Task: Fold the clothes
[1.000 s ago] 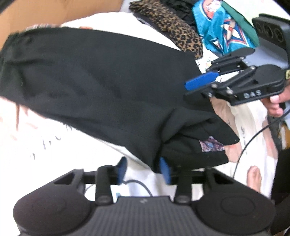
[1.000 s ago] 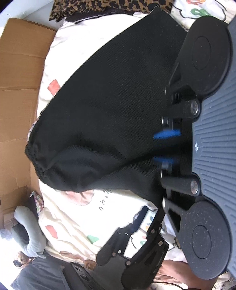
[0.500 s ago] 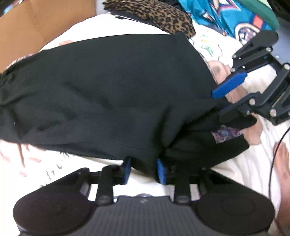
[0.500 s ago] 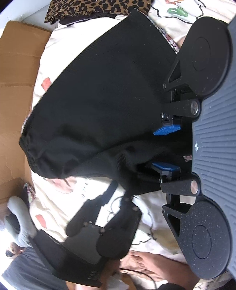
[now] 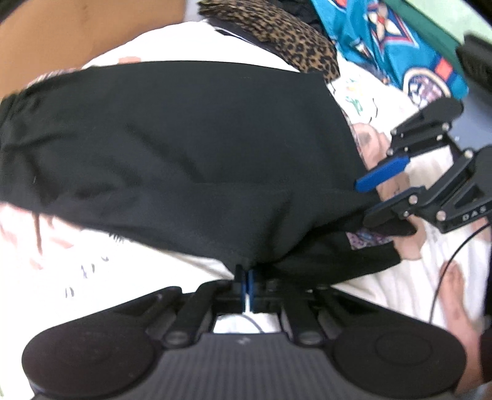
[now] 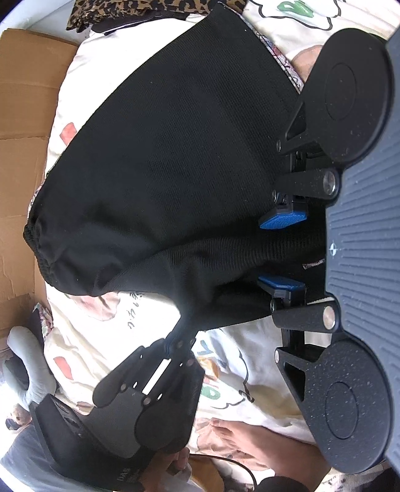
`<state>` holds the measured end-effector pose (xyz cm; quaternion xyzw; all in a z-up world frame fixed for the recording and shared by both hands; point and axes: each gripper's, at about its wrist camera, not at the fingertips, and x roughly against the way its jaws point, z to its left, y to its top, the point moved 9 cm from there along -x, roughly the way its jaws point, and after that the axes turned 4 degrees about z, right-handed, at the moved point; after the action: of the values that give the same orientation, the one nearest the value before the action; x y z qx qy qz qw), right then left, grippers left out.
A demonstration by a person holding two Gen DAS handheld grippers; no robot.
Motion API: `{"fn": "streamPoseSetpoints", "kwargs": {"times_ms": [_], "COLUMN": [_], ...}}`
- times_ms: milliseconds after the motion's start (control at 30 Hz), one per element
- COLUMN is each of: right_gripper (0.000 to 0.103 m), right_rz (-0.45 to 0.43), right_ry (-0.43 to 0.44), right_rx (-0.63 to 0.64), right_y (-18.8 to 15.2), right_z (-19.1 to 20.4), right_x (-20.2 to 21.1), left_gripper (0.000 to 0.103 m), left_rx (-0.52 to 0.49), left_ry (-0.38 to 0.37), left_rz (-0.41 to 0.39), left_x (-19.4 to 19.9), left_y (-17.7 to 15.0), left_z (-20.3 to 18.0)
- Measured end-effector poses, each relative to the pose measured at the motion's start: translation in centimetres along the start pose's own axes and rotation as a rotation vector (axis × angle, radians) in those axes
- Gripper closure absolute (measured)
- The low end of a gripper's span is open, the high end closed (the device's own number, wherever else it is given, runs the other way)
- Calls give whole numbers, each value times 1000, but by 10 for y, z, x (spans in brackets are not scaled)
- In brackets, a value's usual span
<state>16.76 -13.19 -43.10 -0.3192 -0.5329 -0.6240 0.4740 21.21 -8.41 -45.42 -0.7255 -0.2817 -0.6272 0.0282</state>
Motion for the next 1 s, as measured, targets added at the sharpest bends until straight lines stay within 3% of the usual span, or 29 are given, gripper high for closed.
{"fn": "streamPoseSetpoints", "kwargs": {"times_ms": [100,467,667,767,1000], "right_gripper": [63,63,63,63,63], "right_rz": [2,15,51,67,59], "right_ry": [31,151,111,95,72], "right_rx": [6,-42,-137,-143,-132], "right_y": [1,3,-8,-14,-12], "right_z": [2,3,-17,-20,-20], "right_x": [4,10,-14,-23,-25], "left_gripper": [102,102,103,103,99], "left_rx": [39,98,96,101,88], "left_ry": [-26,-82,-100,-99,-93], "left_rz": [-1,16,42,18,-101], "left_x": [0,-3,-2,10,23], "left_y": [1,-37,-47,-42,5], "left_z": [22,40,51,63,68]}}
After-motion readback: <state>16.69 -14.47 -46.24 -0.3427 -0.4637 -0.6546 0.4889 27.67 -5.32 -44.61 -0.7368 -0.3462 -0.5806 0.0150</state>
